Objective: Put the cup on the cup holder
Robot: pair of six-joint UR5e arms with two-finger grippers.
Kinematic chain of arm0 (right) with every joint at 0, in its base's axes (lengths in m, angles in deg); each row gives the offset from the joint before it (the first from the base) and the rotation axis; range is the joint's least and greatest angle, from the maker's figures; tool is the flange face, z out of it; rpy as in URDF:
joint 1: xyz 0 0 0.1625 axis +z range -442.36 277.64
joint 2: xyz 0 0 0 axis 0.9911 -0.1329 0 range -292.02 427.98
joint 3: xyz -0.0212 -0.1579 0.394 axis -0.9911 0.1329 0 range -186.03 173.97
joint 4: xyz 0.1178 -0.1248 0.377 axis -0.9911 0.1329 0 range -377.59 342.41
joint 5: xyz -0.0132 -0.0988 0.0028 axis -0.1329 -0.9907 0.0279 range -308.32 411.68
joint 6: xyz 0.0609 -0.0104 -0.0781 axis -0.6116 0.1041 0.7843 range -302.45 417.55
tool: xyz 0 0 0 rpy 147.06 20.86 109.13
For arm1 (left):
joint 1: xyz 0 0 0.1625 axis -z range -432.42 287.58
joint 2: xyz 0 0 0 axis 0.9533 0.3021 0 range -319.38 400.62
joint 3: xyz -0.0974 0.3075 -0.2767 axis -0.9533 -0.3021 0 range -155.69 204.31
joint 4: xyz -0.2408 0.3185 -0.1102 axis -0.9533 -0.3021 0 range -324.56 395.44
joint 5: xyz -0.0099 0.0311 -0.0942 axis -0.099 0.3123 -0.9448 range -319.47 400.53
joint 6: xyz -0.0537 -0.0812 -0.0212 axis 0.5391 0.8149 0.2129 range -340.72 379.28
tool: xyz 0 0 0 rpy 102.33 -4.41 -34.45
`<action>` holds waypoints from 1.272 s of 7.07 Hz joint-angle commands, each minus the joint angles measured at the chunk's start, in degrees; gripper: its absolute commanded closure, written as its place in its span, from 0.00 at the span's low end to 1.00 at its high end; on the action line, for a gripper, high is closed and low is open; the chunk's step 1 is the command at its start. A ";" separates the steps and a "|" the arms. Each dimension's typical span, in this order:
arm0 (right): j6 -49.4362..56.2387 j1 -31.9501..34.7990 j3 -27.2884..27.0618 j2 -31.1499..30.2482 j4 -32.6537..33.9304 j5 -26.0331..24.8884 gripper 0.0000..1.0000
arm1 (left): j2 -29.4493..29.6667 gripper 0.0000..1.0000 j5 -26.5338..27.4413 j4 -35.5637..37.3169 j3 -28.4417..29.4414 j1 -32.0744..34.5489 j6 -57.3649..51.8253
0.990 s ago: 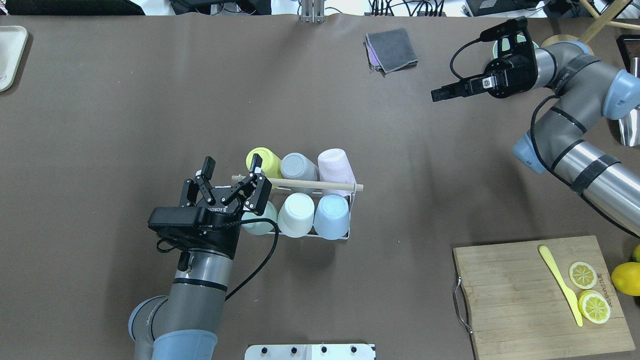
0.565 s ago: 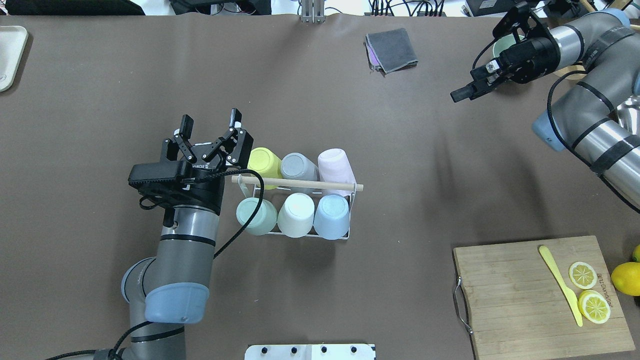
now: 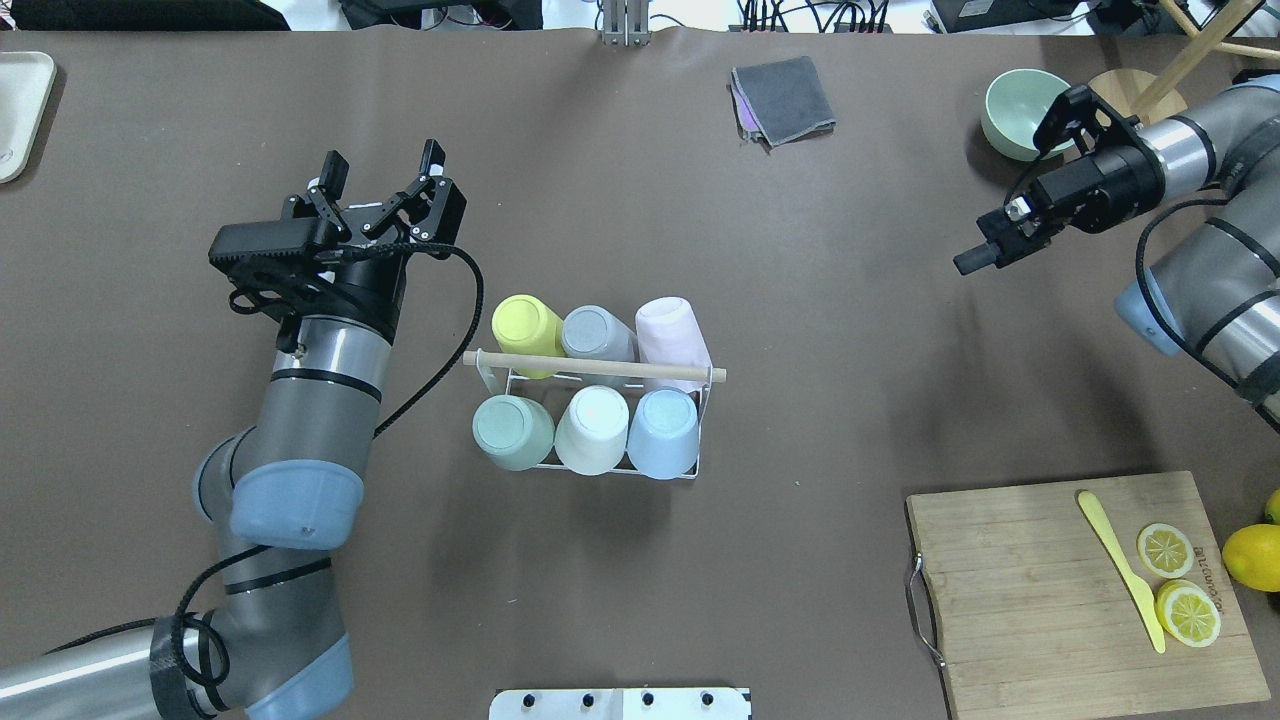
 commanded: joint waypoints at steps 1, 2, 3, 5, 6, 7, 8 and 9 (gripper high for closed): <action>-0.10 1.62 -3.86 -6.64 0.27 -3.77 0.06 | -4.63 0.02 -12.56 0.52 0.83 6.20 0.42; -0.18 3.29 -5.62 -9.71 0.62 -6.23 0.06 | -7.44 0.02 -18.70 0.52 2.84 9.01 0.42; -0.18 5.31 -6.77 -12.53 0.89 -8.60 0.06 | -10.16 0.02 -25.55 0.61 3.21 11.57 0.42; -0.18 8.04 -11.41 -15.71 6.13 -16.24 0.05 | -11.85 0.02 -38.83 6.98 3.38 16.14 0.42; -0.18 9.62 -12.13 -15.72 8.16 -21.32 0.03 | -12.03 0.02 -44.02 10.68 3.56 18.42 0.33; -0.27 10.33 -12.75 -15.90 10.10 -26.42 0.04 | -11.95 0.02 -50.51 14.45 3.91 21.32 -0.02; -0.36 10.51 -13.45 -16.77 11.42 -29.86 0.06 | -12.56 0.03 -54.49 16.67 4.35 23.61 -0.46; -1.14 11.99 -13.46 -16.69 11.52 -35.99 0.02 | -13.95 0.03 -57.41 17.21 4.70 25.98 -4.20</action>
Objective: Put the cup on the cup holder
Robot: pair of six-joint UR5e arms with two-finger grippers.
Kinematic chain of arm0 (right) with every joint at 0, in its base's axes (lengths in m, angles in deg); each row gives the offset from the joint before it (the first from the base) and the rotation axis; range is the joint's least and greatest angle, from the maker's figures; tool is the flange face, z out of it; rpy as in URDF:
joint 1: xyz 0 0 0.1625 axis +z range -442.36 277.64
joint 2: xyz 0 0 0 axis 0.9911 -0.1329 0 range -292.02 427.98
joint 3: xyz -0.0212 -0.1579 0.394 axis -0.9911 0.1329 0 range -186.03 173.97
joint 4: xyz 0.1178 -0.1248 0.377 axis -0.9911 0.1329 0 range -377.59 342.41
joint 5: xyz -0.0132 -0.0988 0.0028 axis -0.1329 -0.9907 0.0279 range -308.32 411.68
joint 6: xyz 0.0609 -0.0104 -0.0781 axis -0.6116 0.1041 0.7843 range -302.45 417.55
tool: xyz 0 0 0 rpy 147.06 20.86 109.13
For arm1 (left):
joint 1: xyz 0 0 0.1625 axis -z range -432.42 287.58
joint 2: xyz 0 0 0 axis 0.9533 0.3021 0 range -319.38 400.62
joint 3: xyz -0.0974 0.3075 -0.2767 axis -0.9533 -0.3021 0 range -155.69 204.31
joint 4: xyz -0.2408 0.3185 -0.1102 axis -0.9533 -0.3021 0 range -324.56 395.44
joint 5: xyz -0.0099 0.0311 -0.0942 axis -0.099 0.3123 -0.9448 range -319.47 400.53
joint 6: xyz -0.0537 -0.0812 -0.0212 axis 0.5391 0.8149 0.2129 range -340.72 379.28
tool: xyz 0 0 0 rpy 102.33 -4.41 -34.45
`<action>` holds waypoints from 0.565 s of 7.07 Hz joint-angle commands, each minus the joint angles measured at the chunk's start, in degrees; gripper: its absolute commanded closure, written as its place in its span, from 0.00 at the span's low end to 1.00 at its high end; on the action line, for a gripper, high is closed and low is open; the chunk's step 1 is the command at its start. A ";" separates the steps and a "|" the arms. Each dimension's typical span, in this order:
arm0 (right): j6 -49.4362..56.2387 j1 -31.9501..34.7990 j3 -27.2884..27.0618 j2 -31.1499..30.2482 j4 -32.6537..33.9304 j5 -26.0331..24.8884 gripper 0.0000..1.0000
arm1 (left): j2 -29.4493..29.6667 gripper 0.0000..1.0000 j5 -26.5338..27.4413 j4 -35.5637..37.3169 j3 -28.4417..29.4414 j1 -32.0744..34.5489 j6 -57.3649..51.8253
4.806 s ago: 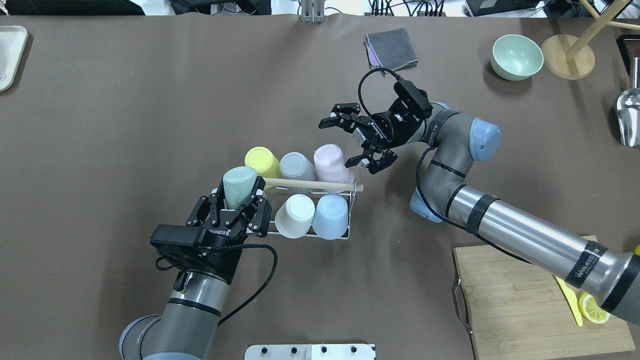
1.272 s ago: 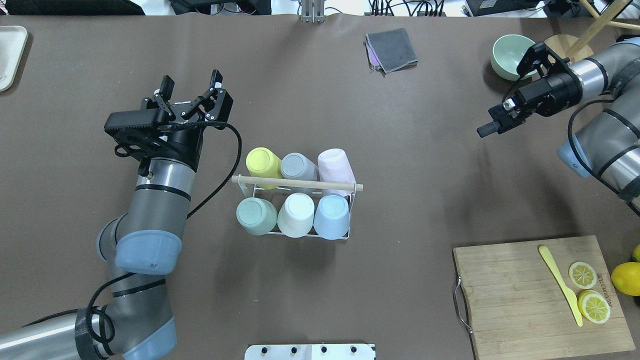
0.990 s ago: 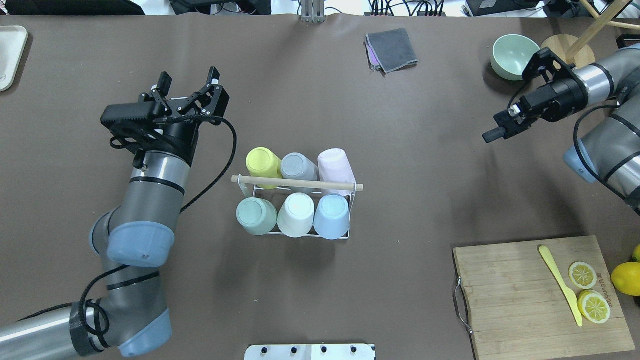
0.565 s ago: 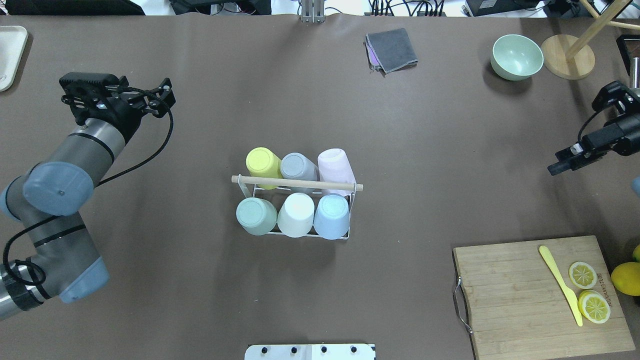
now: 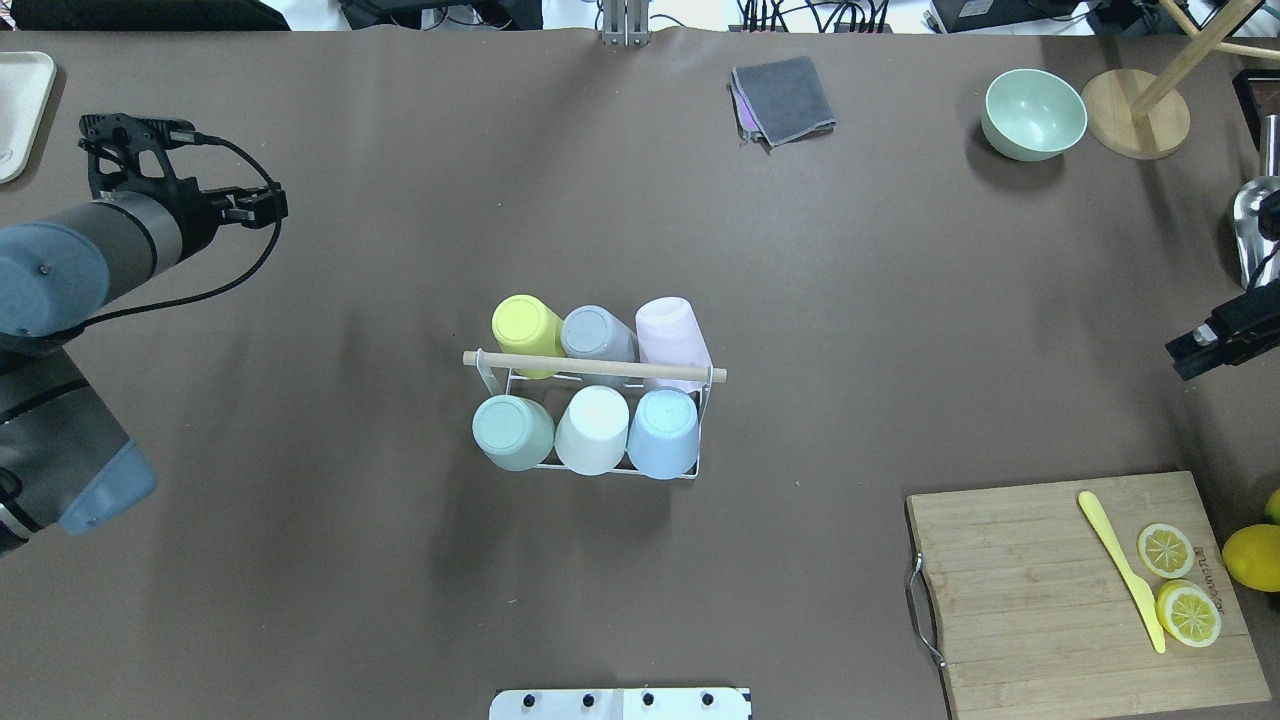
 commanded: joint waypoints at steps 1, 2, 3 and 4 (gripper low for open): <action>-1.15 1.85 -0.35 -0.34 0.81 -9.93 0.03 | -2.21 0.03 -9.80 2.30 1.14 6.14 -7.76; -4.28 2.72 -0.52 -0.34 0.55 -11.71 0.03 | -3.52 0.03 -15.95 2.48 1.24 9.04 -10.85; -9.19 3.16 -2.09 -0.34 -0.15 -13.55 0.06 | -3.80 0.03 -22.54 5.18 2.02 13.51 -16.11; -16.11 3.43 -3.85 -0.25 -2.76 -16.70 0.06 | -3.80 0.03 -28.43 10.60 2.03 17.64 -22.42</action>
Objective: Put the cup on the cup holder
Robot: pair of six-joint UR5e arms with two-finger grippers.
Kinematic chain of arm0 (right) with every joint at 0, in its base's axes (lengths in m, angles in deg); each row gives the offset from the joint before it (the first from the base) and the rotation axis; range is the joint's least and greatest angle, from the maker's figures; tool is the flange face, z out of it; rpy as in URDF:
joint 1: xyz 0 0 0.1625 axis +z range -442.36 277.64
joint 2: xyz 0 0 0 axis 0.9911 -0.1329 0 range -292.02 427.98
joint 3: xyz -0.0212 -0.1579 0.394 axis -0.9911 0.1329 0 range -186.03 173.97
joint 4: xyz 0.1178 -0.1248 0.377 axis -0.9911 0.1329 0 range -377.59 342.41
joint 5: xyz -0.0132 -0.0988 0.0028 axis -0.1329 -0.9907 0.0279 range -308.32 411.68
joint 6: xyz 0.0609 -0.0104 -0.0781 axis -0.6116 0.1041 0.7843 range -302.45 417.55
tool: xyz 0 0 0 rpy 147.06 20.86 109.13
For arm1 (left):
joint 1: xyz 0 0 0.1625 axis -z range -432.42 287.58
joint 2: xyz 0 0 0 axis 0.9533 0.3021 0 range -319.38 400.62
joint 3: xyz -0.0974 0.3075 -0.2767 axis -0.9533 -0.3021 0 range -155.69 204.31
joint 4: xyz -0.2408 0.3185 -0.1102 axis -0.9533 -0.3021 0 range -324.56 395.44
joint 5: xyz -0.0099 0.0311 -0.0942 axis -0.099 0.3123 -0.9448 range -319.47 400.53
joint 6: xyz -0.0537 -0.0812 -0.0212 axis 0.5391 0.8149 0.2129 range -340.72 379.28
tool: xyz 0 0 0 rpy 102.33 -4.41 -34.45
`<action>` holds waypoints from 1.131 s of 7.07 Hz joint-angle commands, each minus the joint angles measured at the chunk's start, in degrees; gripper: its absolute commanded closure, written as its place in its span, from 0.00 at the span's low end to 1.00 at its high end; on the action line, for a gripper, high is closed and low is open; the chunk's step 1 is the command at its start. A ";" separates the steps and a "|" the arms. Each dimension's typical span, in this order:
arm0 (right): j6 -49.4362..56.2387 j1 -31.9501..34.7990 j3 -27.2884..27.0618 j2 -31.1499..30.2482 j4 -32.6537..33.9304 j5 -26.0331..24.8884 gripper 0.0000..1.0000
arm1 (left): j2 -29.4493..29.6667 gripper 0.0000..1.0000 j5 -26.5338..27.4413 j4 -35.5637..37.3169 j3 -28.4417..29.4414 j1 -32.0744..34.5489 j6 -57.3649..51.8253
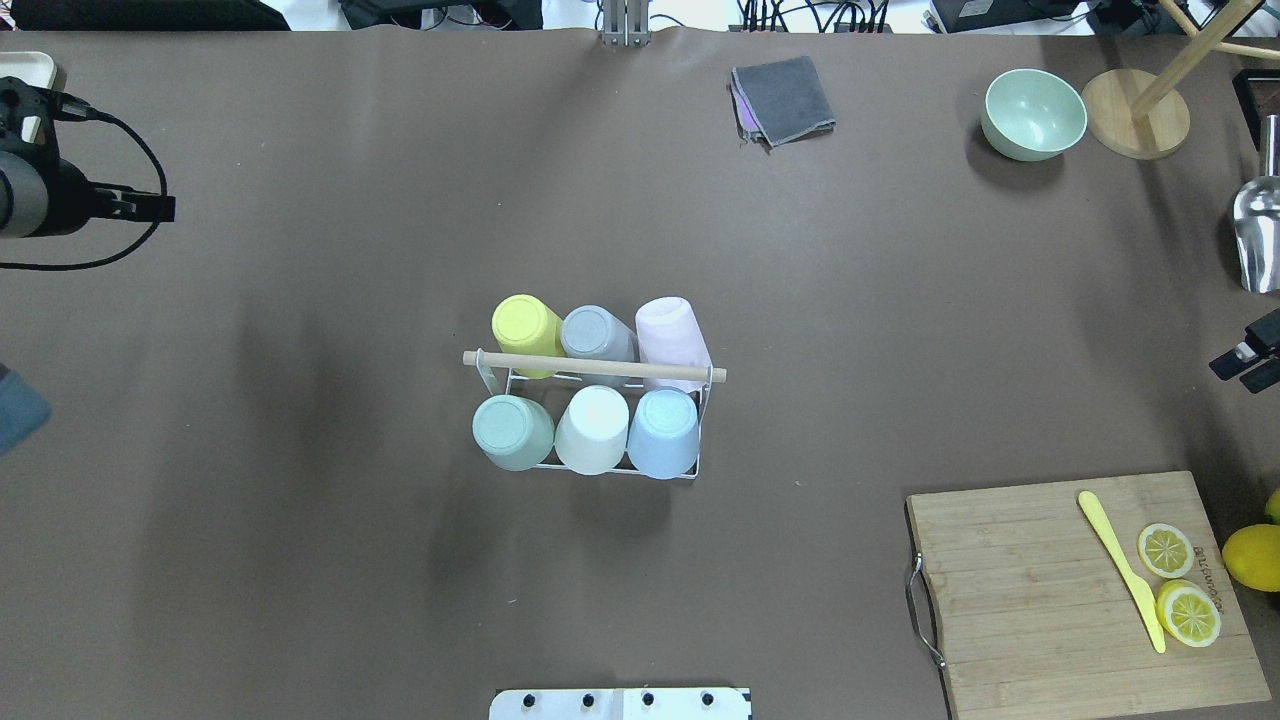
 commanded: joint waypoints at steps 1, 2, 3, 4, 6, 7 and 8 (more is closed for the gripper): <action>-14.14 0.55 -1.72 -0.46 -9.40 -9.99 0.05 | -0.28 0.03 -11.54 10.56 0.37 8.19 -12.31; -19.78 0.64 -1.46 -1.59 -16.43 -14.14 0.05 | -0.19 0.03 -14.46 15.57 0.37 10.66 -17.15; -22.18 0.64 -1.55 -2.13 -21.29 -17.32 0.05 | -0.19 0.03 -16.66 21.02 0.37 12.69 -21.90; -23.16 0.64 -1.63 -3.00 -24.64 -20.92 0.05 | -0.27 0.03 -18.25 26.29 0.37 14.28 -26.04; -30.34 1.16 -1.81 -4.58 -29.84 -26.29 0.05 | -4.47 0.03 -21.07 27.58 0.37 17.00 -29.57; -32.99 2.03 -1.72 -5.38 -31.95 -27.79 0.05 | -6.76 0.03 -22.65 27.58 0.37 18.41 -31.51; -35.19 2.91 -1.81 -6.78 -34.24 -28.24 0.05 | -8.35 0.03 -23.53 27.58 0.37 19.29 -33.01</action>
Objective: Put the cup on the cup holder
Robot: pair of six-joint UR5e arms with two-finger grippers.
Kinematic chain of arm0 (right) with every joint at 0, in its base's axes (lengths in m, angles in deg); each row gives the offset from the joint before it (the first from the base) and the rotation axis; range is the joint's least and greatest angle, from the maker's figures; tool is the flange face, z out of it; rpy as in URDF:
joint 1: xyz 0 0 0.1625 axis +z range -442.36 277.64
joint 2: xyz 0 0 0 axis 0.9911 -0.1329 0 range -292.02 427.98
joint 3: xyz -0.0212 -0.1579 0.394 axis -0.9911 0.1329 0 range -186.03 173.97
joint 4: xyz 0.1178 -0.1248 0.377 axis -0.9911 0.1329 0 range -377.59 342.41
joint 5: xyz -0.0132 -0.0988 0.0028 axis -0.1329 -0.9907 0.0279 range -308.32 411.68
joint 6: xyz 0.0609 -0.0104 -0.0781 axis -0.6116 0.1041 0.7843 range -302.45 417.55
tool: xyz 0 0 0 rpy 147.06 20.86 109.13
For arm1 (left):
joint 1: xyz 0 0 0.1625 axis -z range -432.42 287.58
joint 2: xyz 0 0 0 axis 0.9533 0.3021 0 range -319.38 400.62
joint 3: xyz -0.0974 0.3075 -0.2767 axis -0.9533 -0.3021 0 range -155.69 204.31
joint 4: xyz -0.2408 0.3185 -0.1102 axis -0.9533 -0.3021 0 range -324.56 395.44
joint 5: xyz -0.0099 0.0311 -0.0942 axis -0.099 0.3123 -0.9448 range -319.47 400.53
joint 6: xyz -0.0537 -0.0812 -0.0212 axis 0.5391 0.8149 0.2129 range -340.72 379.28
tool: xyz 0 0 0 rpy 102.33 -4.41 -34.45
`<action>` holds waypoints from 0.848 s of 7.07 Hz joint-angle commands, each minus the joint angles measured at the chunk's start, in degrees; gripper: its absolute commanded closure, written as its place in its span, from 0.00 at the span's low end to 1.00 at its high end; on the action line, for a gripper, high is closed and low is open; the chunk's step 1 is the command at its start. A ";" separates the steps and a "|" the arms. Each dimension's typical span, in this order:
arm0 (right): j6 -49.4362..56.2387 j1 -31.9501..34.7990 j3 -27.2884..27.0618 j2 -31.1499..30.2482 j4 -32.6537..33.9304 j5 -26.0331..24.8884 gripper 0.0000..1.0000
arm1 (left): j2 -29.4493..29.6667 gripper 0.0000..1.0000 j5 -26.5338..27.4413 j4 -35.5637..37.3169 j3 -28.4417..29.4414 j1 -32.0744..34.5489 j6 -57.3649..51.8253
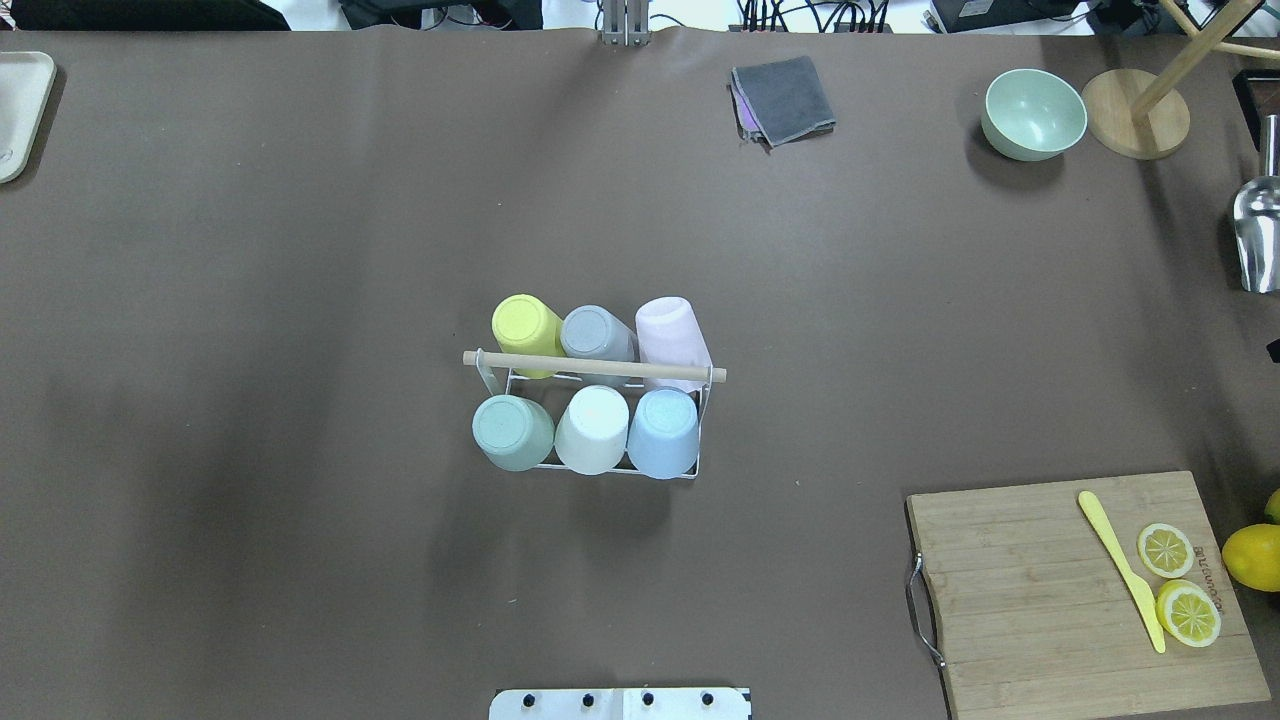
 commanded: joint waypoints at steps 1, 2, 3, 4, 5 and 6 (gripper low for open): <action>-5.07 2.14 0.03 -2.69 -5.16 -2.21 0.04 | -3.26 0.03 -2.00 0.12 0.43 1.61 -2.45; -5.18 4.06 -0.15 -3.31 -6.31 -2.22 0.04 | -3.36 0.03 -2.10 2.39 0.61 2.92 -5.33; -5.09 6.00 -0.32 -3.23 -6.41 -2.30 0.04 | -3.36 0.03 -2.10 3.19 2.09 4.41 -7.79; -4.83 6.97 -0.58 -3.15 -6.50 -2.65 0.04 | -3.27 0.03 -2.10 2.94 4.72 4.69 -6.86; -4.31 7.59 -1.89 -3.14 -6.50 -3.53 0.04 | -3.18 0.03 -2.01 1.81 6.83 4.69 -6.76; -4.30 7.69 -2.34 -3.06 -6.50 -4.23 0.04 | -2.75 0.02 -1.75 1.88 9.12 4.52 -6.85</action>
